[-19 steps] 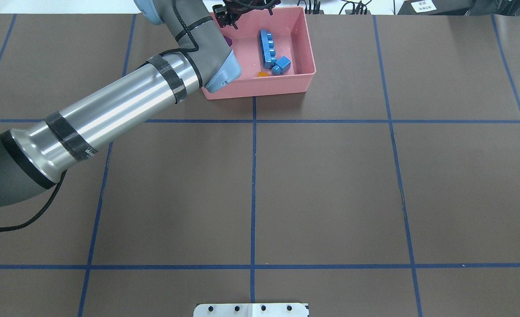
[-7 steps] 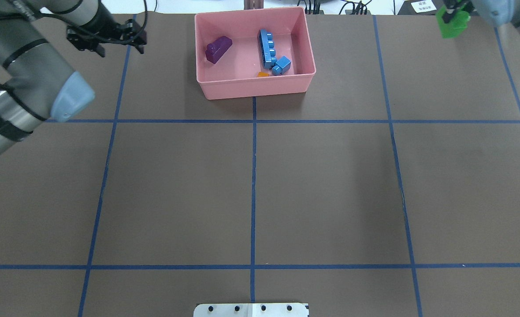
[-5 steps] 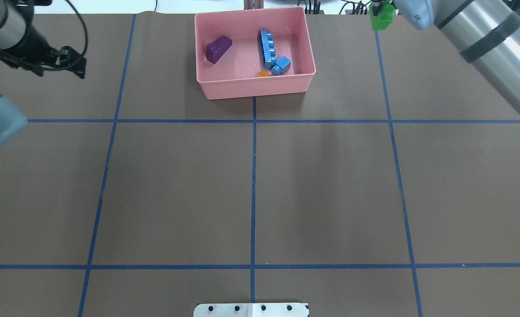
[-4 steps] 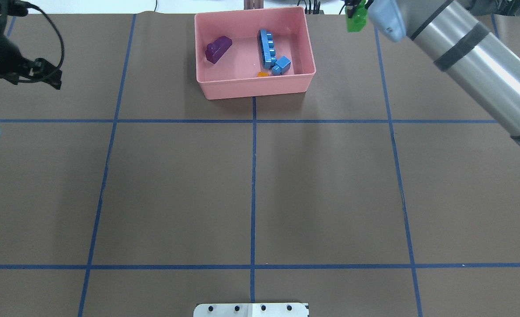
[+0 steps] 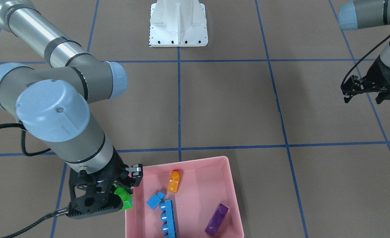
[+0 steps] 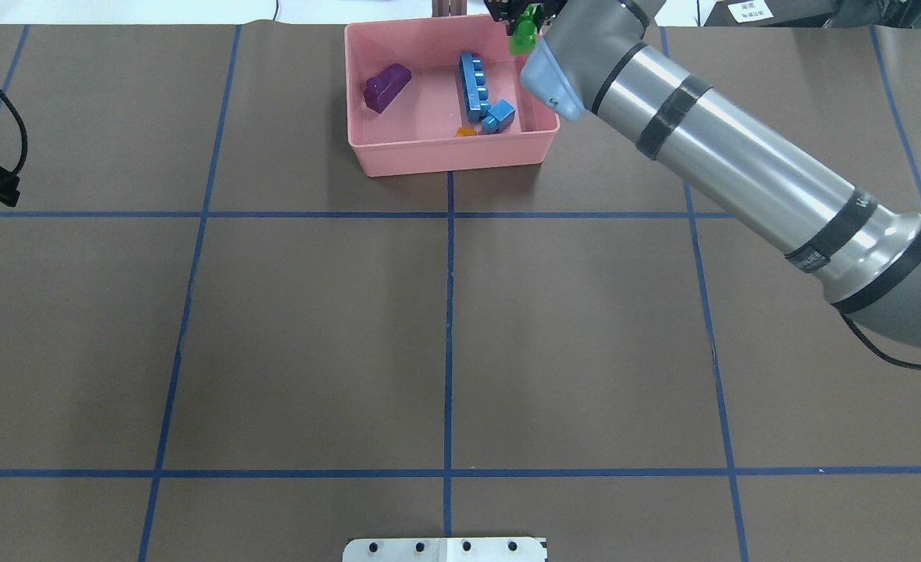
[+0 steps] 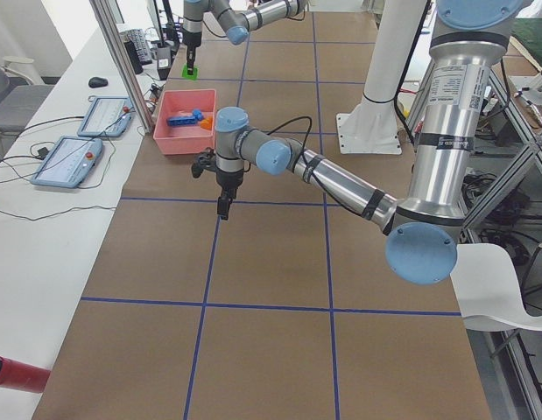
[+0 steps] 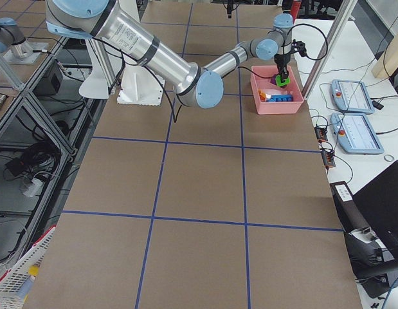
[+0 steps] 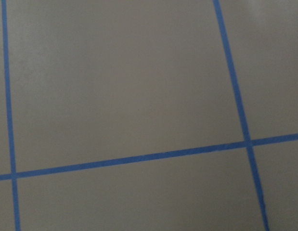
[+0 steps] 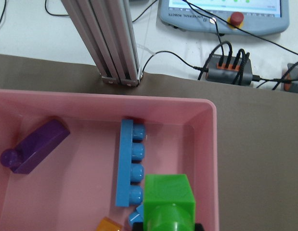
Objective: Put all blocks into box
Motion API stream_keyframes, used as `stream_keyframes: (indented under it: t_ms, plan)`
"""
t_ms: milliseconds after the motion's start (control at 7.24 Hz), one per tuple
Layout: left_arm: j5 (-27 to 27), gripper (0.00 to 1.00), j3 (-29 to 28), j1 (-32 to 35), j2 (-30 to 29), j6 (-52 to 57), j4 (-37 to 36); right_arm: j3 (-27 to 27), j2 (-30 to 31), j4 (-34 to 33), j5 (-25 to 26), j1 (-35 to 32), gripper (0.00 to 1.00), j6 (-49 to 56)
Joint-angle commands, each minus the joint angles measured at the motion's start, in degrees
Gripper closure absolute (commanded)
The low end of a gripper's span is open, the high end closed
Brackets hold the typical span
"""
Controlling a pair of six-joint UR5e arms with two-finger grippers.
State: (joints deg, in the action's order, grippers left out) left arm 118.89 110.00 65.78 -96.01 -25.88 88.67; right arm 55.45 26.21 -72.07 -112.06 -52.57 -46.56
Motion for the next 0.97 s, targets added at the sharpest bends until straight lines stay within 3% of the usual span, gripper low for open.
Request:
stream_keyframes:
  t_ms: [0, 138, 414, 552, 690, 829]
  plan:
    - [0.1, 0.00, -0.6, 3.4, 0.2, 0.1, 0.1, -5.2, -1.6, 7.4, 5.5, 3.4, 1.00, -3.5]
    - [0.2, 0.00, -0.6, 4.1, 0.3, 0.5, 0.2, -4.8, -1.5, 7.2, 6.2, 4.2, 0.06, -4.3]
    - [-0.1, 0.00, -0.3, 4.1, 0.4, 0.6, 0.2, -4.3, -1.6, 6.6, 7.2, 4.1, 0.00, -2.8]
    - [-0.1, 0.00, -0.5, 4.0, 0.3, 0.7, 0.2, -1.1, -1.5, 1.5, 7.0, 3.3, 0.00, 1.0]
    - [-0.1, 0.00, -0.5, 4.1, 0.3, 0.7, 0.3, 4.8, -1.5, -8.4, 5.4, 0.4, 0.00, 6.5]
    - [-0.1, 0.00, -0.5, 4.2, 0.3, 0.5, 1.1, 10.0, -1.0, -17.3, 0.5, -3.0, 0.00, 12.6]
